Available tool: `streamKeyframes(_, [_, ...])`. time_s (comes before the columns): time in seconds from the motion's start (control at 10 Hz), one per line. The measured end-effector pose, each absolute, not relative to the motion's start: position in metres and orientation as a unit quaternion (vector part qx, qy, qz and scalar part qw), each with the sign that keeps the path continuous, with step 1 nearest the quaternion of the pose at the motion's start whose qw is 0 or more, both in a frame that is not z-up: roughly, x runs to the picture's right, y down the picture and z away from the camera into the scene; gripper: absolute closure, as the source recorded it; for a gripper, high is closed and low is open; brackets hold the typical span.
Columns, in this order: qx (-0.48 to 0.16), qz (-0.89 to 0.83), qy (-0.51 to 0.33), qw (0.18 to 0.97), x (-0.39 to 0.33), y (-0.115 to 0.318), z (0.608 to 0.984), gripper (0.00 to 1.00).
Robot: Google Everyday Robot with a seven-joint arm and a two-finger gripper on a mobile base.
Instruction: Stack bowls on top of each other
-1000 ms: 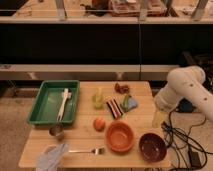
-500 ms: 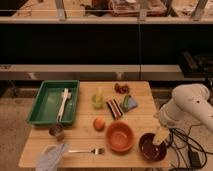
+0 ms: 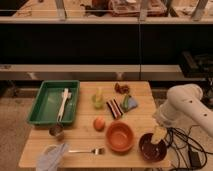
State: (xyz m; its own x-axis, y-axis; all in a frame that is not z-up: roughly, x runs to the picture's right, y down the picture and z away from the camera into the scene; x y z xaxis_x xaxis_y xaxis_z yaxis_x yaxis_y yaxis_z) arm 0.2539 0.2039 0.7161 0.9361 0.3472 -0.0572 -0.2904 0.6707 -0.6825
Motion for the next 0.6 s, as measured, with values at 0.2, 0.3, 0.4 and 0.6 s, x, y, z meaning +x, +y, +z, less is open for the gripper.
streamKeyframes(0.2, [-0.372,0.175,-0.036,0.911,0.26,0.221,0.744,0.2])
streamKeyframes(0.3, [-0.377,0.174,-0.038,0.909,0.264,0.229,0.76,0.2])
streamKeyframes(0.4, [-0.382,0.173,-0.039,0.907,0.266,0.234,0.769,0.21])
streamKeyframes(0.6, [-0.391,0.175,-0.04,0.903,0.268,0.243,0.78,0.34])
